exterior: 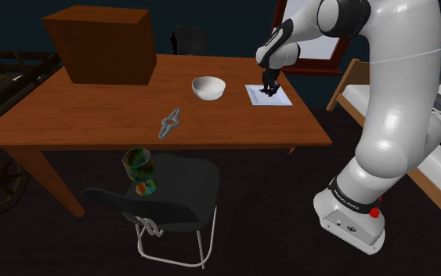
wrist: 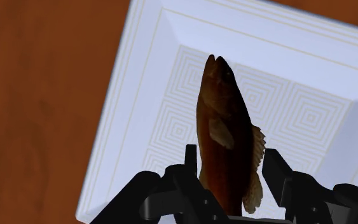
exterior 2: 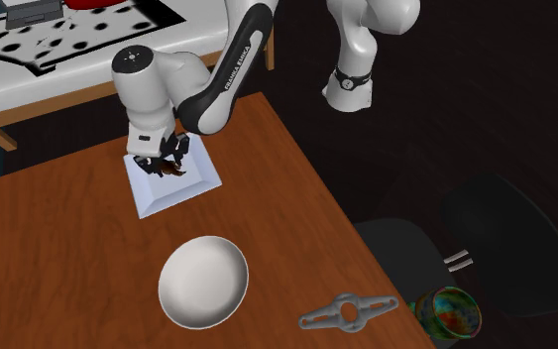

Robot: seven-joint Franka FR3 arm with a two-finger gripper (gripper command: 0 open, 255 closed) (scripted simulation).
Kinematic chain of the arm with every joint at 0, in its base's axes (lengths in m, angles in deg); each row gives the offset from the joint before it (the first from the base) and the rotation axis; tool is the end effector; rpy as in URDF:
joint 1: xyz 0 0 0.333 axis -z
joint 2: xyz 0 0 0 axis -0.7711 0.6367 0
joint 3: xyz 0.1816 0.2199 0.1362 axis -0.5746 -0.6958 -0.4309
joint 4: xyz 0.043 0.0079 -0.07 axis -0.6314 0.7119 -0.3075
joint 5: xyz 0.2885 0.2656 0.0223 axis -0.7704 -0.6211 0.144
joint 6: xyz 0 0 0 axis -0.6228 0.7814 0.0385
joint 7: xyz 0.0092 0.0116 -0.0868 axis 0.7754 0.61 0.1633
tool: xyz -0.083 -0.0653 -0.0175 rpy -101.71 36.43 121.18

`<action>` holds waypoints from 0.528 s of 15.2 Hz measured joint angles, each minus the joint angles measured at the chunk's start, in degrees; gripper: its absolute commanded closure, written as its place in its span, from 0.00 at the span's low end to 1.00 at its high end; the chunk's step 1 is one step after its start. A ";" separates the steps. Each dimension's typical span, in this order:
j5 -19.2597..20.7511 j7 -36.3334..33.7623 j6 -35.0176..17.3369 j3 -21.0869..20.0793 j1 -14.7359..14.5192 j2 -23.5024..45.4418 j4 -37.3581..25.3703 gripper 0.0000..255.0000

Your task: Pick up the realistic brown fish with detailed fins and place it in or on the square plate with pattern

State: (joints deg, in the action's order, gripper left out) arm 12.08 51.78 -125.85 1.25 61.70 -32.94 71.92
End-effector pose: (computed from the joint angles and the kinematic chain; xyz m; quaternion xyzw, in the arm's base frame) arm 0.5556 -0.3352 0.2448 0.8302 0.5522 -0.0207 0.0738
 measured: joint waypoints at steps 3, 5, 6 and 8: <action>-0.13 0.08 -0.33 -0.10 0.11 0.30 0.03 1.00; -0.15 0.10 -0.38 -0.12 0.12 0.34 0.03 1.00; -0.15 0.10 -0.39 -0.12 0.12 0.34 0.03 1.00; -0.15 0.10 -0.40 -0.12 0.13 0.34 0.04 0.00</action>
State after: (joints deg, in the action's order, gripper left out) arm 11.93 51.88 -126.25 1.13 61.83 -32.59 71.96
